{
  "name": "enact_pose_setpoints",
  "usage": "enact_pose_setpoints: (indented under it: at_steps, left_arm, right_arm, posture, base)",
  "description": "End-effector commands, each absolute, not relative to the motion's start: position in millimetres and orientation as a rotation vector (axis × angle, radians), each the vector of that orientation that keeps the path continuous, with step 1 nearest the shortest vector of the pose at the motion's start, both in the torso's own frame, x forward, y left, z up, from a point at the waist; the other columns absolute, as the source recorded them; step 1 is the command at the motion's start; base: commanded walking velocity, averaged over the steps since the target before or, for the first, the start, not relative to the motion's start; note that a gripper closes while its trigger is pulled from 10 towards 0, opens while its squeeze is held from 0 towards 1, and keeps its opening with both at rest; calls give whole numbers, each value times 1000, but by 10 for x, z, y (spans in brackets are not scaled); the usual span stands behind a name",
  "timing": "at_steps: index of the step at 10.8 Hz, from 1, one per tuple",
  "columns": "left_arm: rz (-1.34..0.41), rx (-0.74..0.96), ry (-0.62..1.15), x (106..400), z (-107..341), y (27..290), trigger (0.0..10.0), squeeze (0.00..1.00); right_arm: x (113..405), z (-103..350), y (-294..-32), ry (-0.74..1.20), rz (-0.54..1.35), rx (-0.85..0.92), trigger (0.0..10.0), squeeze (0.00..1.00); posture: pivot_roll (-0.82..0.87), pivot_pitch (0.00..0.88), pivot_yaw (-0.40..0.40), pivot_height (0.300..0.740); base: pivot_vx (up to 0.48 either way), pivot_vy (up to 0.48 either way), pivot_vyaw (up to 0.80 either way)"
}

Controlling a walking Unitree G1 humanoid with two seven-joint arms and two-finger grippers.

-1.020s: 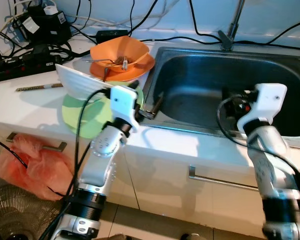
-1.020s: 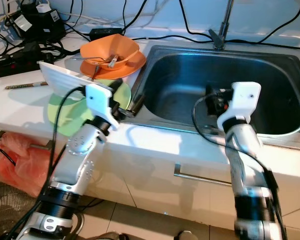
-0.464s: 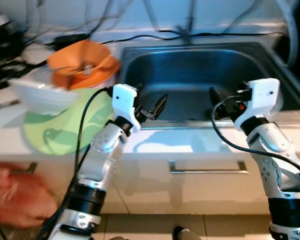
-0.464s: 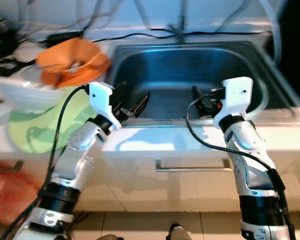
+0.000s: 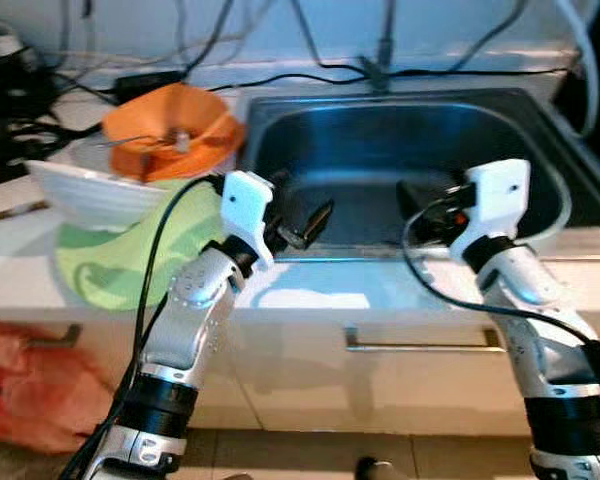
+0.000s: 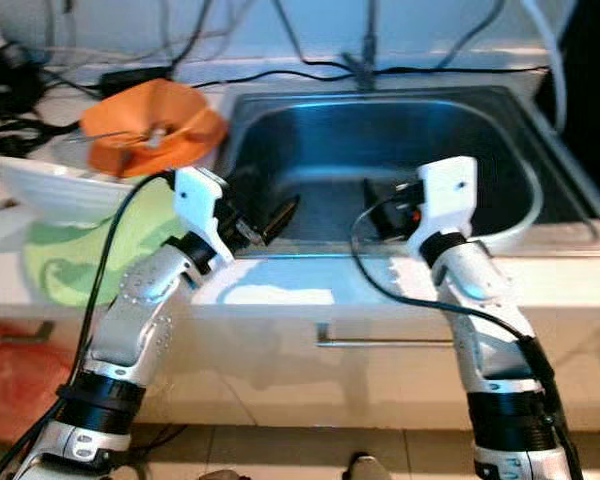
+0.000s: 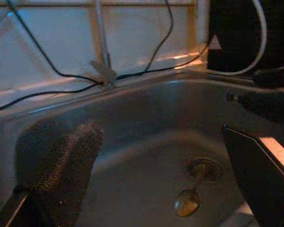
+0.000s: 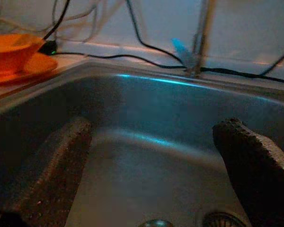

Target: Kitchen organization

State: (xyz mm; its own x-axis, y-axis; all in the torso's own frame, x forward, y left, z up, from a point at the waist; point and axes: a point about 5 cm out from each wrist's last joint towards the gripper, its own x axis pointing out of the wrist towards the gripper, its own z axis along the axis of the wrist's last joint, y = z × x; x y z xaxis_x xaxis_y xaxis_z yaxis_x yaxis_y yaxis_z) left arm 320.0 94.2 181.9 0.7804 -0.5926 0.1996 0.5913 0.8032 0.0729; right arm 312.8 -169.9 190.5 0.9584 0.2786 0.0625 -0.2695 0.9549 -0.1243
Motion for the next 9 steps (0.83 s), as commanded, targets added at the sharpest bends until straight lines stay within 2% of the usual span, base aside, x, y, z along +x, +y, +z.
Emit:
enact_pose_setpoints:
  at_steps: [1,3,4,7,9]
  left_arm:
    - [-616,-3,-222,3218,1887,1009,10000,0]
    - [-531,-19,-225,3272,1918,1152,10000,0]
    - [-481,-43,-223,3309,1920,1228,10000,0]
    - [-456,-64,-233,3348,1970,1171,10000,0]
    - [-448,-91,-265,3355,2055,1091,10000,0]
  right_arm:
    - [3095,1985,-1733,-123,302,-191,10000,1000]
    - [3166,2097,-1958,-138,268,-214,10000,1000]
    - [3214,2125,-2016,-137,219,-164,10000,1000]
    - [3201,2100,-1954,-154,194,-116,10000,1000]
    - [3194,2095,-1947,-164,180,-95,10000,1000]
  posture:
    - [-43,37,108,740]
    - [-43,35,104,740]
    - [-43,34,98,740]
    - [-50,37,106,740]
    - [-51,35,108,740]
  base:
    - [0,0,0]
    - [0,0,0]
    - [0,0,-763]
    - [0,0,-752]
    - [0,0,0]
